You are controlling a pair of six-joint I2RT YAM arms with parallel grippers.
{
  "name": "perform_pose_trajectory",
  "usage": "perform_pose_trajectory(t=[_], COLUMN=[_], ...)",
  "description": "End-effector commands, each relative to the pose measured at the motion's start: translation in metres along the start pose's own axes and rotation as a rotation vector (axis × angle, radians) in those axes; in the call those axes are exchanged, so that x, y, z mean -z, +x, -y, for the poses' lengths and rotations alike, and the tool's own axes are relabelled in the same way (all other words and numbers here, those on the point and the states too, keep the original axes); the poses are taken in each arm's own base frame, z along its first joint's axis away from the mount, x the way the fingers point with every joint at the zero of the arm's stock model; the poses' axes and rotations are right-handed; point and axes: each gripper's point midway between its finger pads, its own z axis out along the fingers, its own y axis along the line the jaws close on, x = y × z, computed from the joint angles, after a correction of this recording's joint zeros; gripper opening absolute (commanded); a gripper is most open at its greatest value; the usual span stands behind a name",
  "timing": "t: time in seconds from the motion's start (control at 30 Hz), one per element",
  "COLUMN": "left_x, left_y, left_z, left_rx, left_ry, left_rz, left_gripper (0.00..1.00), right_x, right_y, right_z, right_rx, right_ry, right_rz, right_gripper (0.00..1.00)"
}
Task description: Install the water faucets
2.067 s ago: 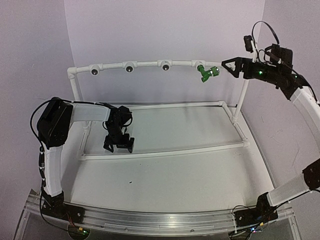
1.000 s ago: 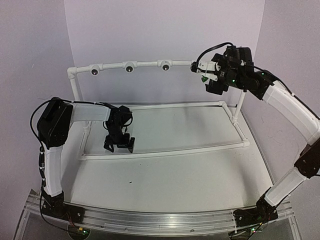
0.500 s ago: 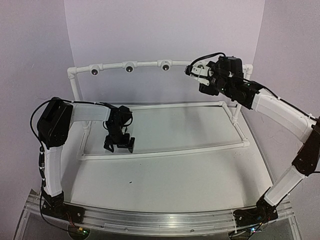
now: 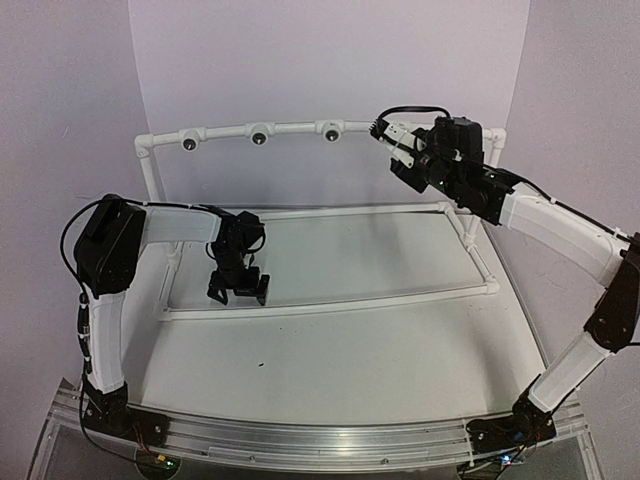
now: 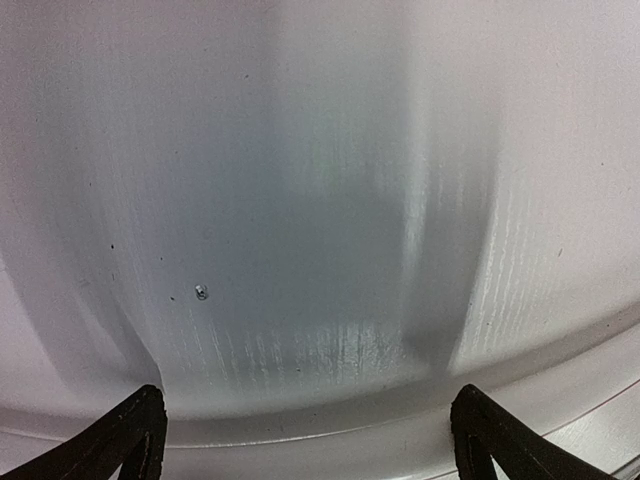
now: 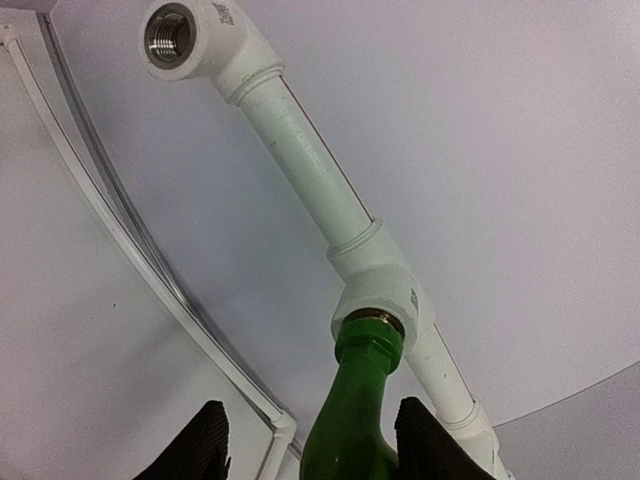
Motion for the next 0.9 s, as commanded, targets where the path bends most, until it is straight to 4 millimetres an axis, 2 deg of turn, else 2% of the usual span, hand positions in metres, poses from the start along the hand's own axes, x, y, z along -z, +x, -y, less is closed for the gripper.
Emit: perform_pose_trajectory(t=[0.0, 0.4, 0.77, 0.87], left_x=[0.018, 0.018, 0.018, 0.018], left_y=[0.007, 0.007, 0.005, 0.005], left_z=[0.001, 0.001, 0.000, 0.000], left_rx=[-0.014, -0.017, -0.026, -0.030], left_ry=[-0.004, -0.010, -0.016, -0.018], left_rz=[0.003, 0.000, 0.003, 0.001], left_gripper=[0.98, 0.99, 0.99, 0.99], right_x=[0.002, 0.001, -0.003, -0.003], right_y=[0.012, 0.012, 0.011, 0.011], right_z=[-0.011, -0.027, -0.035, -0.035], right_rx=[-0.147, -0.412, -0.602, -0.641], right_ry=[-0.036, -0.097, -0.158, -0.178], right_rz=[-0.030, -0.026, -0.011, -0.004], right_gripper=[0.53, 0.41, 0.34, 0.28])
